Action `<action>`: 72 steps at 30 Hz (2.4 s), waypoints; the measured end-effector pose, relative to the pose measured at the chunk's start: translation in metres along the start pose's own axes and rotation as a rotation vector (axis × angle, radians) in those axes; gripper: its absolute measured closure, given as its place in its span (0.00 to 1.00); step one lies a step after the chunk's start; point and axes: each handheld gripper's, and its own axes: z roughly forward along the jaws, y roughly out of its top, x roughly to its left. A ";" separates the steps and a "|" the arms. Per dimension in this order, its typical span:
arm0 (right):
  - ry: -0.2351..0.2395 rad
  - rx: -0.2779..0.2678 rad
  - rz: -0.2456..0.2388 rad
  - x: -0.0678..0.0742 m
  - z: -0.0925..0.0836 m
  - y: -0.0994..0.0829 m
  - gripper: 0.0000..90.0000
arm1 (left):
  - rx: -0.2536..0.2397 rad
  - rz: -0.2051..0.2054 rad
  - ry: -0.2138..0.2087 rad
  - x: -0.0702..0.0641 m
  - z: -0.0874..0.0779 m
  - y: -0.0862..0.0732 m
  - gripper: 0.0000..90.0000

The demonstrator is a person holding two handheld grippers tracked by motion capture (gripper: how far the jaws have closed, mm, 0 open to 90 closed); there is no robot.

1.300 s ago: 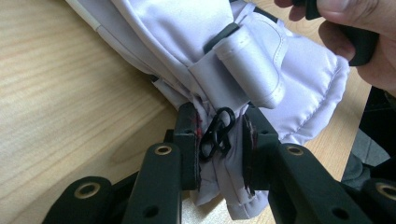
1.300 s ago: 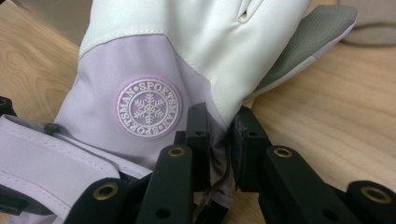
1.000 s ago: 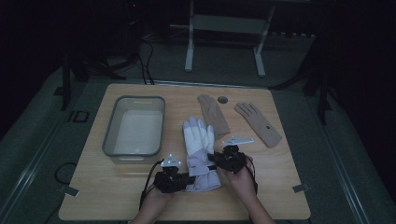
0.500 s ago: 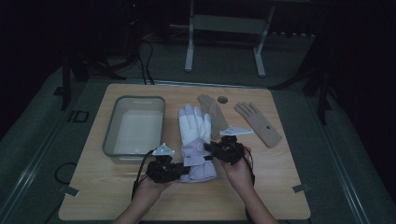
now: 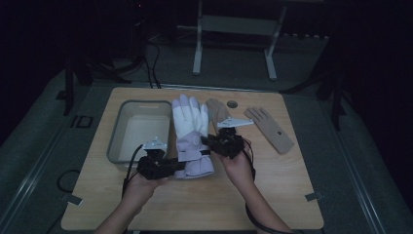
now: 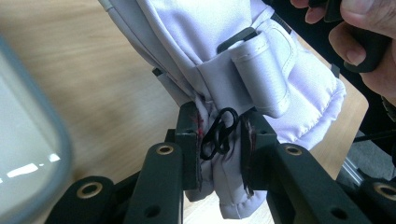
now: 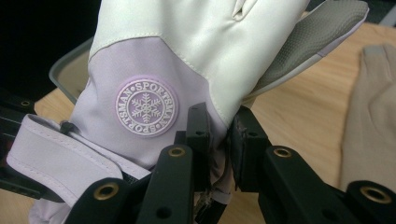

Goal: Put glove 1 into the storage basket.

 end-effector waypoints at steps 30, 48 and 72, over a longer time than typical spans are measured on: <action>0.065 -0.007 -0.101 0.062 0.089 0.104 0.88 | -0.054 -0.061 0.166 0.080 -0.094 0.023 0.82; 0.035 0.089 -0.025 0.060 0.166 0.077 0.88 | 0.078 -0.161 0.190 0.139 -0.068 0.001 0.81; 0.024 0.194 0.070 0.051 0.187 0.055 0.89 | 0.174 -0.170 0.242 0.140 -0.047 -0.007 0.66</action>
